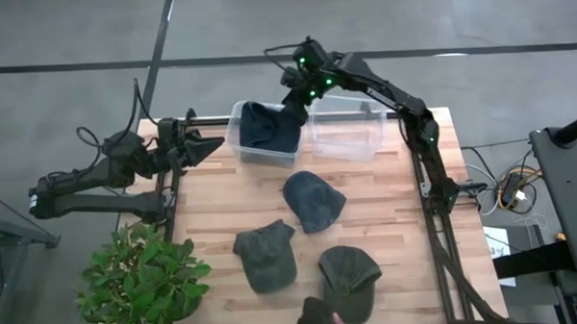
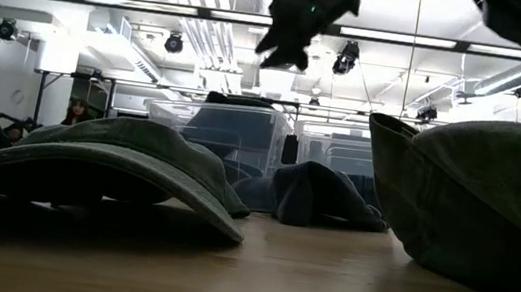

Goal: Pick & Place hat
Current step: Put the blue cap into the left transparent bin

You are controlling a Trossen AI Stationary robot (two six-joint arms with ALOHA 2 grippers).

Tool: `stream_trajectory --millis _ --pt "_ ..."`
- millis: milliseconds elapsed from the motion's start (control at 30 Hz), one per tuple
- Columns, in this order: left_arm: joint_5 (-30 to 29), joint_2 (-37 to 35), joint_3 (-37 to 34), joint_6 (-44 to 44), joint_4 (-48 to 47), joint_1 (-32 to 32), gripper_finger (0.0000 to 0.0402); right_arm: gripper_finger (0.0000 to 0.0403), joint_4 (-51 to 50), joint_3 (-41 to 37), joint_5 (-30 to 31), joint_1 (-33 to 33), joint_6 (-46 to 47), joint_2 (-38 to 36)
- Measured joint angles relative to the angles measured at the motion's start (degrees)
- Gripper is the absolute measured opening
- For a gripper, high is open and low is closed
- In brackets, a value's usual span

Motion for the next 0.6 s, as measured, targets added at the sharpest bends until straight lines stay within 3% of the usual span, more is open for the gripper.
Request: stream_trajectory --millis 600 --pt "0.15 3.68 0.02 2.82 -7.78 0.0 0.0099 0.0178 -1.62 -0.71 1.05 12.22 14.26 -14.23"
